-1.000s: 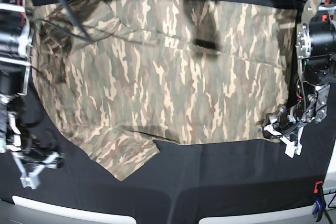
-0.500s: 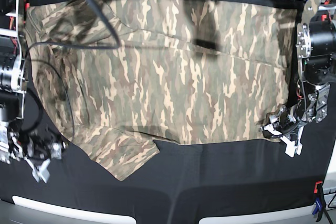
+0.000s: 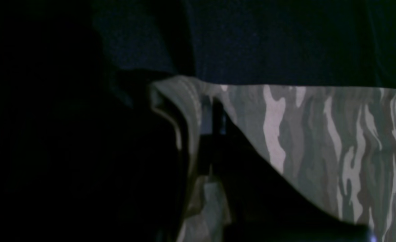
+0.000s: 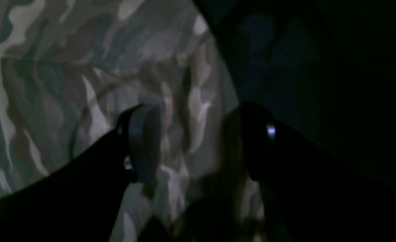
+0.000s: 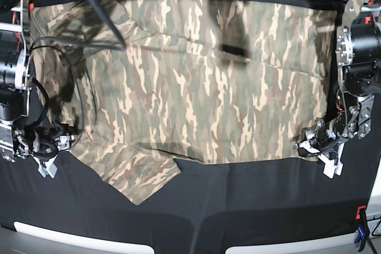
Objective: Layout the t-shirt on the table in an organized manner, then fold the t-shirt properly
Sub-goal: 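Reach both grippers down to the shirt's hem corners, then grasp the hem and fold it up onto the shoulders with both grippers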
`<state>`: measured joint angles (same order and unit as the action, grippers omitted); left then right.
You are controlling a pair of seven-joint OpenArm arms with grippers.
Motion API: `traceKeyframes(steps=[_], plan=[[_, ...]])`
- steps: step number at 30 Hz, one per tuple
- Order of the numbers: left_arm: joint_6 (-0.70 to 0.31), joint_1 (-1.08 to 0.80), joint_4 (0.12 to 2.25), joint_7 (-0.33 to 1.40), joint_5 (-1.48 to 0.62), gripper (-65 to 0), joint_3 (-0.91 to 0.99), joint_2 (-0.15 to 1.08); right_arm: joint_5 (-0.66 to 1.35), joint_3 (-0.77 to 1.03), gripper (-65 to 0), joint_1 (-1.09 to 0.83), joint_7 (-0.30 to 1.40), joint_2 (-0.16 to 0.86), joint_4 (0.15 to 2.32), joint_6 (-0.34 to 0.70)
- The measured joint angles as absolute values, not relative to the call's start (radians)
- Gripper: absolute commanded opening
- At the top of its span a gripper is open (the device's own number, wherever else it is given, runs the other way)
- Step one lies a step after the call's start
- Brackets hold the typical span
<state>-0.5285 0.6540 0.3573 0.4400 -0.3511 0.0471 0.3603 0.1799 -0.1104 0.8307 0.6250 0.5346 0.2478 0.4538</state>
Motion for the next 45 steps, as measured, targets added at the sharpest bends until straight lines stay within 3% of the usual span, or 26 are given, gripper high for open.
traceKeyframes(steps=[4,11,20,25,32,39,45], plan=[[-0.529,0.654,0.357,0.438,-0.351,-65.0,0.047,0.360,0.182,-0.110,-33.9,0.828,0.622,0.535,0.248,0.479],[-0.528,0.653,0.357,0.444,-0.394,-65.0,0.047,0.360,0.095,-0.110,-64.4,0.819,0.538,0.535,0.248,0.554],[-0.525,0.641,0.380,0.419,-0.448,-65.0,0.047,0.360,0.052,-0.110,-65.0,0.785,0.411,0.552,0.275,0.576],[-0.416,0.633,0.470,0.476,-0.471,-65.0,0.045,0.355,0.160,-0.111,-65.0,0.693,0.421,0.612,0.440,0.611],[-0.423,0.624,0.610,0.554,-0.496,-65.0,0.044,0.349,0.286,-0.087,-65.0,0.524,0.482,0.698,0.714,0.614],[-0.336,0.444,0.894,0.543,-0.492,-65.0,0.049,0.349,0.322,0.104,-65.0,0.390,0.509,0.698,0.900,0.619],[-0.289,0.297,1.187,0.527,-0.506,-65.0,0.180,0.344,0.335,0.207,-65.0,0.269,0.518,0.695,1.020,0.642]])
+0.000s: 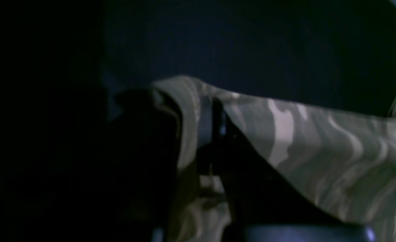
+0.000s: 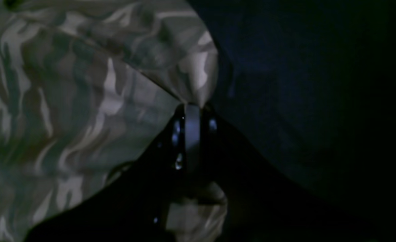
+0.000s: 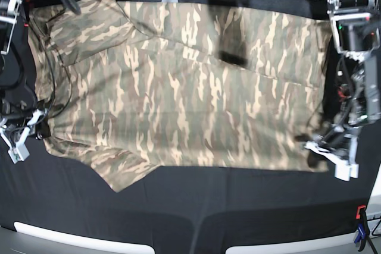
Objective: Layout the t-shirt on the table in an organized manner, then fold the t-shirt properly
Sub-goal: 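Grasp the hem and fold it up onto the shoulders with both grippers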
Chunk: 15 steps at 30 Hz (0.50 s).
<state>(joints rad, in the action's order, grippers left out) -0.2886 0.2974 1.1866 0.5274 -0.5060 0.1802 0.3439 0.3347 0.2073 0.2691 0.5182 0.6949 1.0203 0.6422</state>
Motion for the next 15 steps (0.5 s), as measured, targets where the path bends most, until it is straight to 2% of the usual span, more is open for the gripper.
traceKeyframes(steps=[9,15], plan=[[-0.284,0.086,1.367,0.554,-0.500,-65.0,0.242,0.344,0.371,0.346,-65.0,0.012,0.523,0.686,1.253,0.653],[-0.288,-0.035,1.507,0.551,-0.503,-65.0,0.284,0.342,0.371,0.518,-65.0,-0.137,0.544,0.609,1.453,0.661]])
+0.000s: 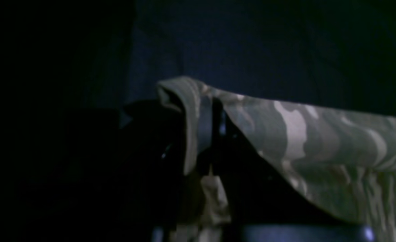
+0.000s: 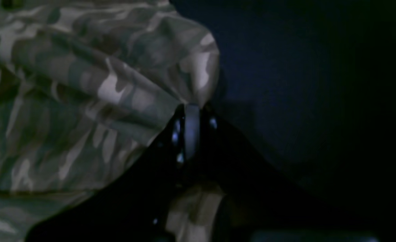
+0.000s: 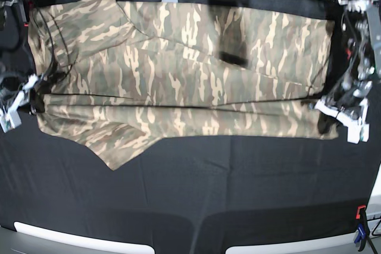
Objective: Layout the t-shirt on the table in an organized manner, then fold the t-shirt properly
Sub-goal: 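Grasp the hem and fold it up onto the shoulders with both grippers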
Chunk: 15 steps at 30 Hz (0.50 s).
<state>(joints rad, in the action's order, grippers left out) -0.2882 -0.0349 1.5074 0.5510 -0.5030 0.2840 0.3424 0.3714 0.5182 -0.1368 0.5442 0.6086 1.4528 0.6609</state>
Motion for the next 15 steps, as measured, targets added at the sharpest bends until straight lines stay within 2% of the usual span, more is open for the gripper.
traceKeyframes(steps=[9,15], plan=[[-0.289,-0.194,1.573,0.561,-0.501,-65.0,0.387,0.343,0.395,0.643,-65.0,-0.347,0.567,0.485,1.645,0.677],[-0.292,-0.244,1.573,0.560,-0.509,-65.0,0.387,0.343,0.400,0.717,-65.0,-0.433,0.573,0.460,1.696,0.678]])
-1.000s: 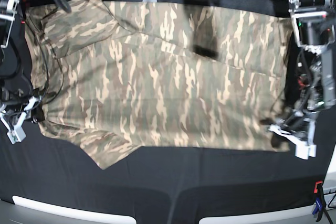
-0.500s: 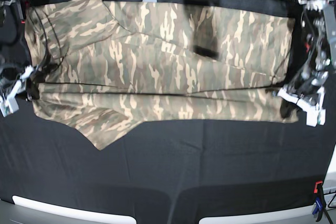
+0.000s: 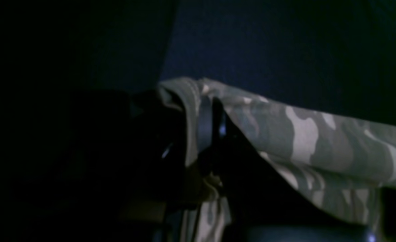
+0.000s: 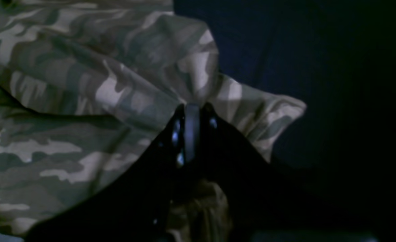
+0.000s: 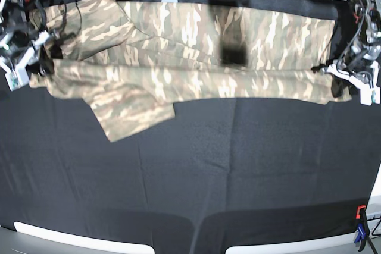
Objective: Layout the t-shirt on the table in an organized manner, then fold the t-shirt properly
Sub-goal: 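Grasp the hem and fold it up onto the shoulders with both grippers, then grasp the folded strip end with the right gripper and fold it inward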
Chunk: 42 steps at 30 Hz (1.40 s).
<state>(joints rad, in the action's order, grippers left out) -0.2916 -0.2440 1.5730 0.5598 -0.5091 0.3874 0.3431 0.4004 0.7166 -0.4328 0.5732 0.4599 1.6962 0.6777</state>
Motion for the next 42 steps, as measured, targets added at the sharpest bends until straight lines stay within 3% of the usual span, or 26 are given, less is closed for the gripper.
traceKeyframes(steps=[18,19,22,23,25,27,28,33,42], plan=[[-0.311,-0.260,1.573,0.629,-0.508,-65.0,0.387,0.341,0.421,0.781,-65.0,-0.551,0.684,0.446,1.697,0.679],[-0.311,-0.260,1.573,0.629,-0.509,-65.0,0.387,0.341,0.420,0.781,-63.9,-0.548,0.703,0.446,1.697,0.678],[-0.309,-0.260,1.573,0.629,-0.503,-65.0,0.387,0.342,0.413,0.781,-48.5,-0.546,0.727,0.447,1.697,0.670],[-0.306,-0.260,1.573,0.629,-0.500,-63.9,0.387,0.343,0.397,0.782,-43.2,-0.548,0.727,0.447,1.697,0.669],[-0.299,-0.260,1.573,0.628,-0.495,-48.5,0.387,0.344,0.448,0.782,-36.8,-0.548,0.727,0.450,1.696,0.662],[-0.294,-0.260,1.573,0.627,-0.481,-36.8,0.389,0.345,0.505,0.782,-36.1,-0.535,0.731,0.460,1.696,0.657],[-0.292,-0.260,1.573,0.630,-0.463,-34.0,0.390,0.347,0.519,0.784,-36.1,-0.519,0.740,0.462,1.696,0.657],[-0.291,-0.259,1.573,0.629,-0.429,-33.2,0.393,0.349,0.604,0.782,-36.1,-0.393,0.886,0.460,1.696,0.655],[-0.291,-0.254,1.573,0.625,-0.430,-33.2,0.393,0.347,0.655,0.617,-36.2,-0.221,0.884,0.464,1.671,0.624]])
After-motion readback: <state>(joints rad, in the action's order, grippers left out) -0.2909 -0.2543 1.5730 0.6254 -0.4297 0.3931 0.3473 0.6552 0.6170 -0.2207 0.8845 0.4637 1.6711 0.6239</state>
